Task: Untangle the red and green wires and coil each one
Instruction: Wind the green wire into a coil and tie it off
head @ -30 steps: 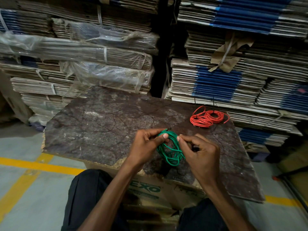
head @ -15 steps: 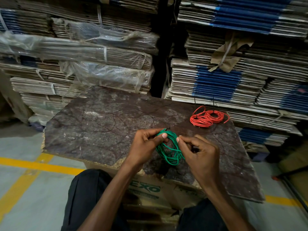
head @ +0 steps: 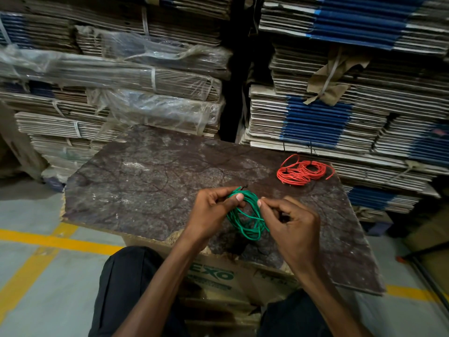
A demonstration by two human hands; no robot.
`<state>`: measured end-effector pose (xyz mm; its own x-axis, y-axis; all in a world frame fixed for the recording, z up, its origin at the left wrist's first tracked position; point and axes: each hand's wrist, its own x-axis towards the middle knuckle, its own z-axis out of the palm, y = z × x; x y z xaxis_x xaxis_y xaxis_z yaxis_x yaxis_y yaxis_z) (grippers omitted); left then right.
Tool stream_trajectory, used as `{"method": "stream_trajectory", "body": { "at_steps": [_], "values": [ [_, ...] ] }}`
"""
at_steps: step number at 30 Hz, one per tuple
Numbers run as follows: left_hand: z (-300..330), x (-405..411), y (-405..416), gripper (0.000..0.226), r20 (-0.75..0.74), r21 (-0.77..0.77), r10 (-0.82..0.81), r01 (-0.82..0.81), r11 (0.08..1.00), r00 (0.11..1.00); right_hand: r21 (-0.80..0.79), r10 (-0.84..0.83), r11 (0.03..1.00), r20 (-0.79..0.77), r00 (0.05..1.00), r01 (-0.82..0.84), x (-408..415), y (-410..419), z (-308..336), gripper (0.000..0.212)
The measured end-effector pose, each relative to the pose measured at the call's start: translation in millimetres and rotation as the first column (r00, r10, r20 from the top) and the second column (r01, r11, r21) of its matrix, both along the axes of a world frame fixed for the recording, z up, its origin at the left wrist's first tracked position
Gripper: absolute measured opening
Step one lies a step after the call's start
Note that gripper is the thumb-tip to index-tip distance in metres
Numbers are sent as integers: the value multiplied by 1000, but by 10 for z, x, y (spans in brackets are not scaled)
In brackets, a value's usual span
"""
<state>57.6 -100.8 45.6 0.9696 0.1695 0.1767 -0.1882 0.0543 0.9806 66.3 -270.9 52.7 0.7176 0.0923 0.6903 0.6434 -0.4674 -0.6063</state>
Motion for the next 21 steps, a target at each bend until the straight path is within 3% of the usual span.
{"method": "stream_trajectory", "body": {
  "at_steps": [21],
  "values": [
    [8, -8, -13, 14, 13, 7, -15, 15, 1000, 1000, 0, 1, 1000, -7, 1000, -1, -3, 0, 5, 4]
  ]
}}
